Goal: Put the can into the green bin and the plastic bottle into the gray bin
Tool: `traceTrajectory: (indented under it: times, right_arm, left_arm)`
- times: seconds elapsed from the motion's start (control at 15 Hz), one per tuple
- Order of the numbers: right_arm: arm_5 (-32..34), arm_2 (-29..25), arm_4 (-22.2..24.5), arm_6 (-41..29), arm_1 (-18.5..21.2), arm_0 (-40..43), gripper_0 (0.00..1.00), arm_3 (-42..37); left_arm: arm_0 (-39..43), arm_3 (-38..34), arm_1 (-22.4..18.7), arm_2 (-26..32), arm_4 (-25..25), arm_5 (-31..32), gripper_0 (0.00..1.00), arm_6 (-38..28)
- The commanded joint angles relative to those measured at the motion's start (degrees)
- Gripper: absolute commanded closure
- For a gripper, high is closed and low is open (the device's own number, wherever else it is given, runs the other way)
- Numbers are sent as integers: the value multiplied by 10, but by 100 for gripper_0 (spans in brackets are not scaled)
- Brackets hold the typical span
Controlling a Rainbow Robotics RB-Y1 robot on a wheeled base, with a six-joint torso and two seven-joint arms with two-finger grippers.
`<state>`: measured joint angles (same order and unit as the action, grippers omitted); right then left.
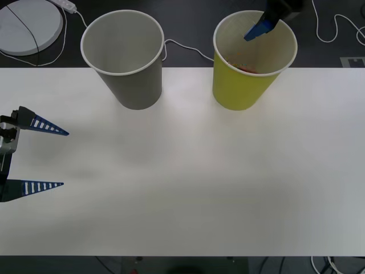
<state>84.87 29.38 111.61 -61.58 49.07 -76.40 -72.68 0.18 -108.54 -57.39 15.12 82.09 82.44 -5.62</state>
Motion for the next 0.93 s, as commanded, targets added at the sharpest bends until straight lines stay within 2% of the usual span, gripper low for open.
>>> traceTrajectory:
  times: [0.07,0.27,0.4,0.47,0.67,0.93]
  right_arm:
    - [12,0,-43,5,30,0,0,-15]
    - [17,-27,-106,20,78,34,0,-57]
    - [18,-76,-136,31,108,87,0,-113]
    - [18,-117,-151,40,120,131,0,-151]
    - [23,-213,-199,129,138,236,0,-208]
    - [48,-299,-267,248,144,336,0,-229]
  left_arm:
    - [0,0,0,0,0,0,0,0]
    - [0,0,0,0,0,0,0,0]
    - [0,0,0,0,0,0,0,0]
    - [0,0,0,0,0,0,0,0]
    - [0,0,0,0,0,0,0,0]
    - [0,0,0,0,0,0,0,0]
